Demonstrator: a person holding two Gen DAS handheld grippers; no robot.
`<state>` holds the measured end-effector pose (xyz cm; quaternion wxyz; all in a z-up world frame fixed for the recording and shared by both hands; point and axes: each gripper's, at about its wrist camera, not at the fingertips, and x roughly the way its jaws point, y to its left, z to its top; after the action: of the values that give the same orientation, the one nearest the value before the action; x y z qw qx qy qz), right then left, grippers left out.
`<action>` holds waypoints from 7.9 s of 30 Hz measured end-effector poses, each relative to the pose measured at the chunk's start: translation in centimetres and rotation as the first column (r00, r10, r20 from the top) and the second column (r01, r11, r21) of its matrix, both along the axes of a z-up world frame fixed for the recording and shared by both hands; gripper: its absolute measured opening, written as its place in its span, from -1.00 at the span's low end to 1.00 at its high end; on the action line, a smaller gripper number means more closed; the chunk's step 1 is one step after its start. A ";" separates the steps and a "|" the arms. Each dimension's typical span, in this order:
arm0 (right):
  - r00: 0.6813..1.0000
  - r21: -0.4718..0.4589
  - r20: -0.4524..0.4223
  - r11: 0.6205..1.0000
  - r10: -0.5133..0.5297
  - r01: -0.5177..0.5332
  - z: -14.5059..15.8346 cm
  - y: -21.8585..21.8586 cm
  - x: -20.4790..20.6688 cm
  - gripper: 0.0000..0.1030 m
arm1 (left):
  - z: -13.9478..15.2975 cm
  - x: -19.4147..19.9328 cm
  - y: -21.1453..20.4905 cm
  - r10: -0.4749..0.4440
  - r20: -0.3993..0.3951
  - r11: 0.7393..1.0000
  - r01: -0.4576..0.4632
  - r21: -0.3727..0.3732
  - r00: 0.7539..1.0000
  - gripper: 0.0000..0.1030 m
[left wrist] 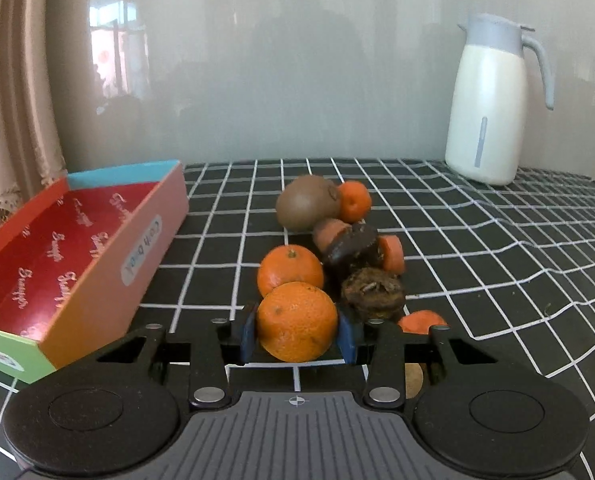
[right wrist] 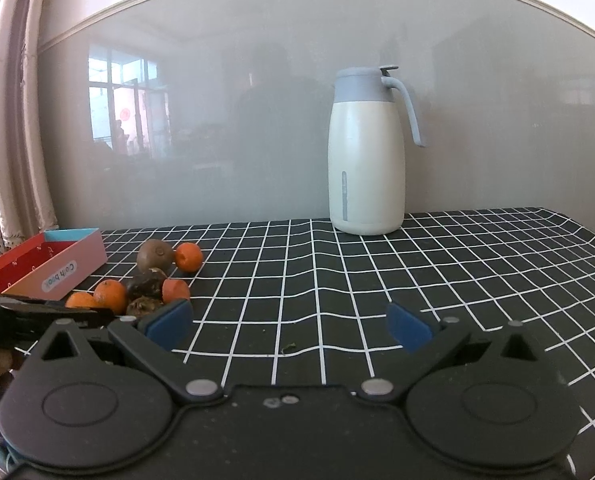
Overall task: Organize fruits
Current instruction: 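Reach the left gripper to a mandarin orange and close on it, then carry the mandarin with the left gripper into the red box and release, then withdraw the open left gripper from the box, then reach the right gripper to a dark dried fruit and grasp it, then carry the dried fruit with the right gripper into the box and release, then withdraw the right gripper and bring the left gripper back to the pile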
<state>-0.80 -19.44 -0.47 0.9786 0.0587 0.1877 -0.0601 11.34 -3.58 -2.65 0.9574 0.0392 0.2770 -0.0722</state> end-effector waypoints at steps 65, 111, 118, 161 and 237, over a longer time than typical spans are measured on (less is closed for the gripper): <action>0.996 -0.016 -0.017 0.996 0.084 -0.084 -0.7 4.3 2.1 1.00 | 3.3 -2.7 15.0 0.326 0.260 0.942 -0.335 -0.012 0.909 0.79; 0.963 -0.051 -0.174 0.974 0.207 -0.219 -2.5 11.7 11.7 0.38 | 2.7 -5.7 16.8 0.337 0.278 0.928 -0.367 0.064 0.900 1.00; 0.950 -0.042 -0.230 0.973 0.213 -0.228 -3.5 11.9 13.1 0.22 | 2.4 -5.1 18.8 0.378 0.246 0.916 -0.399 0.038 0.893 1.00; 0.894 -0.037 0.006 0.894 0.448 -0.447 1.8 23.4 11.8 -0.17 | 1.2 -6.5 24.7 0.460 0.216 0.869 -0.487 0.092 0.861 1.00; 0.999 -0.045 0.037 0.999 0.030 -0.028 1.7 0.5 4.6 0.25 | 3.6 -5.0 4.7 0.142 0.255 0.982 -0.168 0.086 0.956 1.00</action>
<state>3.83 -18.99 1.20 0.9838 0.0354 0.1686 -0.0490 6.33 1.08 0.92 0.9837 0.0771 0.1607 0.0235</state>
